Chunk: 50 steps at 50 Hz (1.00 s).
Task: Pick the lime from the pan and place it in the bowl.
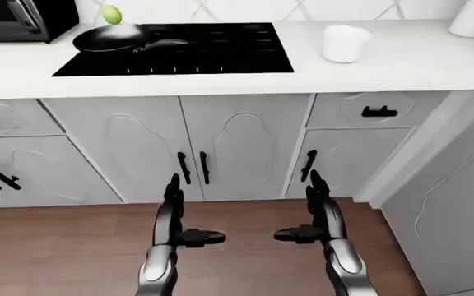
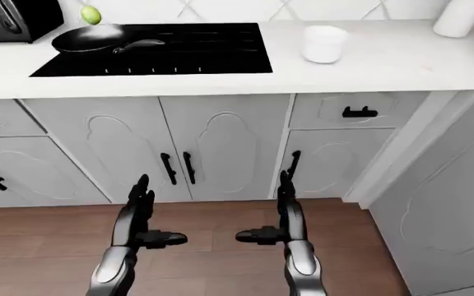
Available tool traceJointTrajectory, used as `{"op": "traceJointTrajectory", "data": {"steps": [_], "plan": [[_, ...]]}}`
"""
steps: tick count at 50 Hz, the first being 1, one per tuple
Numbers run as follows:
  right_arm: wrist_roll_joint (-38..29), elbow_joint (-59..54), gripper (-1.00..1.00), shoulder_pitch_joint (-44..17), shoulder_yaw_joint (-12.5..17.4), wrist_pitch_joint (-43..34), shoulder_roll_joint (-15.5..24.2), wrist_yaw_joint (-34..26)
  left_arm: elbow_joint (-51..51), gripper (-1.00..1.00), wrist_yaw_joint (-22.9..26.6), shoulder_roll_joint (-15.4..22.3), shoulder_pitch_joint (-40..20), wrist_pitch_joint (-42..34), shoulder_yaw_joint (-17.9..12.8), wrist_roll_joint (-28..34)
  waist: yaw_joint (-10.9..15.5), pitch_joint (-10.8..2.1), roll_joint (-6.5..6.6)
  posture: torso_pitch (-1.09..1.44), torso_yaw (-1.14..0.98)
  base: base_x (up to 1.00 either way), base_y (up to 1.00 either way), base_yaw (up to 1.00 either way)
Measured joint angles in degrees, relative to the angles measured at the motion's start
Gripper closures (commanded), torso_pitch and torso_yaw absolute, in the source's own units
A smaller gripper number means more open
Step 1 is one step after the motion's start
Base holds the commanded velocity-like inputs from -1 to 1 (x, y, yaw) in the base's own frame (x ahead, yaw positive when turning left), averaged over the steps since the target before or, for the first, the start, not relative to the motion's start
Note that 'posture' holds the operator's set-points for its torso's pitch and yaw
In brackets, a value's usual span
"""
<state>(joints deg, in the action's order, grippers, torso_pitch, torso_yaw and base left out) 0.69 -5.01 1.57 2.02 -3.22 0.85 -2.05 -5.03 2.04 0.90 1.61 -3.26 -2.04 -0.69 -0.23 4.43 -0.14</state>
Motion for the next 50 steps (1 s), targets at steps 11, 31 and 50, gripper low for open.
{"op": "traceJointTrajectory", "data": {"steps": [11, 31, 50], "plan": [[0.1, 1.9, -1.00, -0.3, 0.2, 1.1, 0.2, -0.1, 2.2, -1.00, 0.0, 0.0, -0.4, 1.0, -0.2, -0.5, 0.4, -3.05, -0.31, 0.00, 0.00, 0.00, 0.00, 0.00], [2.8, 4.2, -1.00, -6.6, 1.9, -4.3, 0.7, 1.7, 1.0, -1.00, -2.3, 0.8, -6.9, -1.8, -2.2, -3.1, 0.5, -4.12, -0.24, 0.00, 0.00, 0.00, 0.00, 0.00], [7.5, 13.7, -1.00, -22.5, 4.5, -26.8, 5.7, 1.4, 8.1, -1.00, -7.3, 6.6, -23.3, -20.5, -6.0, -8.1, 0.4, -3.72, -0.20, 0.00, 0.00, 0.00, 0.00, 0.00]]}}
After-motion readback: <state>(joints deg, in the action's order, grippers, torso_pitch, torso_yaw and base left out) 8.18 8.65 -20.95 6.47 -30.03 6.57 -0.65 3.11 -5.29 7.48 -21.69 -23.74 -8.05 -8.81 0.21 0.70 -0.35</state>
